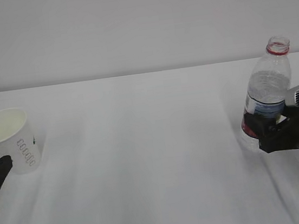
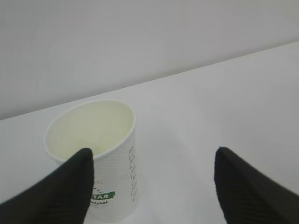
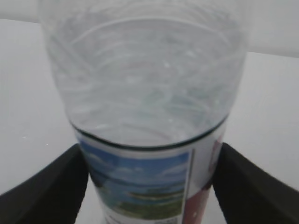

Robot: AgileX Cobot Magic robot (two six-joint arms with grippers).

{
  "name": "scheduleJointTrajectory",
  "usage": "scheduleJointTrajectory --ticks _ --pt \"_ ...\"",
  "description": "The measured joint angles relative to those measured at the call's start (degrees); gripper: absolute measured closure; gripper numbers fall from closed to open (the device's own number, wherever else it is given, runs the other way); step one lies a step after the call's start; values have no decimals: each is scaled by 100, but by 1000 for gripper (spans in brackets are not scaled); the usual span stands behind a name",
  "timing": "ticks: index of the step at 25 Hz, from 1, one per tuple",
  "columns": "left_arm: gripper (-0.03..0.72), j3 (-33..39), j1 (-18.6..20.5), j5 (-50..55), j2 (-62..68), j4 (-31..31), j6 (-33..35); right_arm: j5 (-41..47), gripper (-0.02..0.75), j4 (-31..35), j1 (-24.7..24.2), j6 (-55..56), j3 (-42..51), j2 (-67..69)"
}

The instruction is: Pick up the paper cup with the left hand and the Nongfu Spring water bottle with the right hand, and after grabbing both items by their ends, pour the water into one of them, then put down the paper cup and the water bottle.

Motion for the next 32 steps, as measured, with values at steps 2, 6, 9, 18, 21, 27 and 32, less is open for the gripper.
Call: scheduleJointTrajectory --ticks 2,6,9,18,21,27,32 --pt "101 0 0 0 0 0 0 0 115 -7 0 0 -66 52" --pt "101 0 0 0 0 0 0 0 115 -25 0 0 -210 64" --pt "101 0 0 0 0 0 0 0 116 -34 0 0 -298 64" --pt "101 0 0 -11 0 0 0 0 190 -60 0 0 -359 64" --pt "101 0 0 -76 0 0 0 0 209 -60 0 0 -359 64" --pt "101 0 0 -114 0 0 0 0 239 -181 0 0 -359 64" --pt "101 0 0 -114 0 0 0 0 290 -267 0 -63 -359 64"
